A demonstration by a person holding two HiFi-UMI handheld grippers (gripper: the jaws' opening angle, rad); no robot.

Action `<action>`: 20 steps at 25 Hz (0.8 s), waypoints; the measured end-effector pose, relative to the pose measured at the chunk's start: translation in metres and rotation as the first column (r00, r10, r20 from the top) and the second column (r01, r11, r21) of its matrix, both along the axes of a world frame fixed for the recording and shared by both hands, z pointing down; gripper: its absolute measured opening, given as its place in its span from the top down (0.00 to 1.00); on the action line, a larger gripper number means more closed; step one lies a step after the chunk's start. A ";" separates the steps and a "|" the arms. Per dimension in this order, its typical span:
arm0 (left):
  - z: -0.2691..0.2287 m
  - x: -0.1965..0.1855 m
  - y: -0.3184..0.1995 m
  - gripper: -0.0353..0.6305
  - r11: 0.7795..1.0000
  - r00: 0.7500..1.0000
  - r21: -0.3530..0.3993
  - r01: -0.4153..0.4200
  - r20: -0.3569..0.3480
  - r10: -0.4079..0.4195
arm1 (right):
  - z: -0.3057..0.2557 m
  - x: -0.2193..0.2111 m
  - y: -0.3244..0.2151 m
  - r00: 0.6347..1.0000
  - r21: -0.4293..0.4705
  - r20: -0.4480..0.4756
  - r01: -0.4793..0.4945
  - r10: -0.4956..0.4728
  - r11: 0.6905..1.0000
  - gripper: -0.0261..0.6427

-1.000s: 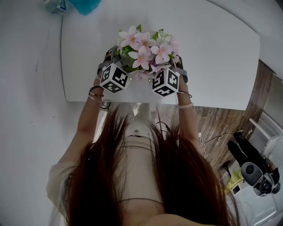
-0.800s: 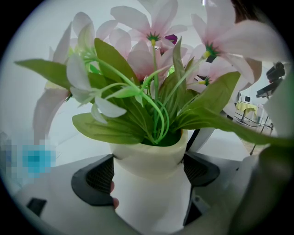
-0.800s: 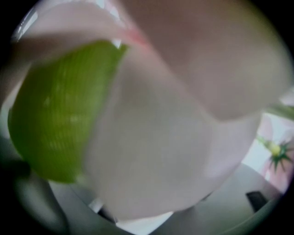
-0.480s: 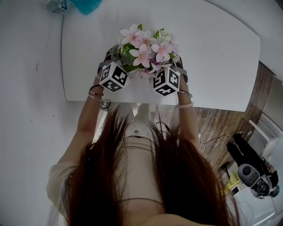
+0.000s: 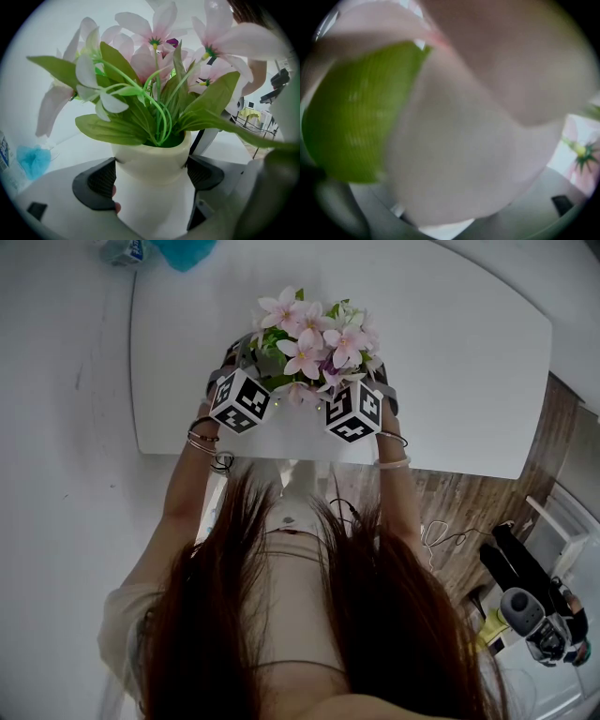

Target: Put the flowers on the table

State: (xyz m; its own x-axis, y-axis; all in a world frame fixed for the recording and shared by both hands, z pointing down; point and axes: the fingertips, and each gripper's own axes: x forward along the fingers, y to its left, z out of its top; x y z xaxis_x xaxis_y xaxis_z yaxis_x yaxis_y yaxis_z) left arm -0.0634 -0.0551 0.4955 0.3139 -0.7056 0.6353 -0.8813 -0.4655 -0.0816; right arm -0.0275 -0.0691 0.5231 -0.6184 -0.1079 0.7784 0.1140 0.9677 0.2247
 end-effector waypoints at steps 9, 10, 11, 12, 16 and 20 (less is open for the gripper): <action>0.000 0.001 0.004 0.24 1.000 1.000 -0.011 -0.004 -0.014 0.004 | 0.000 0.001 0.005 1.000 -0.030 0.003 0.001 -0.001 1.000 0.32; -0.001 0.001 0.003 0.24 1.000 1.000 -0.016 -0.003 -0.015 0.002 | -0.002 0.001 0.004 1.000 -0.036 0.003 0.002 -0.002 0.999 0.32; -0.003 0.000 0.000 0.24 1.000 1.000 -0.022 -0.001 -0.017 0.001 | -0.003 0.000 0.001 1.000 -0.042 0.002 0.003 -0.003 0.999 0.32; -0.004 -0.001 -0.004 0.24 1.000 1.000 -0.026 -0.001 -0.018 0.000 | -0.003 -0.001 -0.003 1.000 -0.047 0.000 0.004 -0.004 0.999 0.32; -0.001 -0.006 -0.016 0.24 0.999 1.000 -0.033 -0.003 -0.028 0.002 | -0.001 -0.006 -0.014 1.000 -0.064 -0.002 0.002 -0.002 0.998 0.32; 0.001 -0.005 -0.013 0.24 0.999 0.999 -0.041 -0.003 -0.044 0.002 | 0.000 -0.005 -0.012 1.000 -0.075 0.000 -0.001 0.001 0.997 0.32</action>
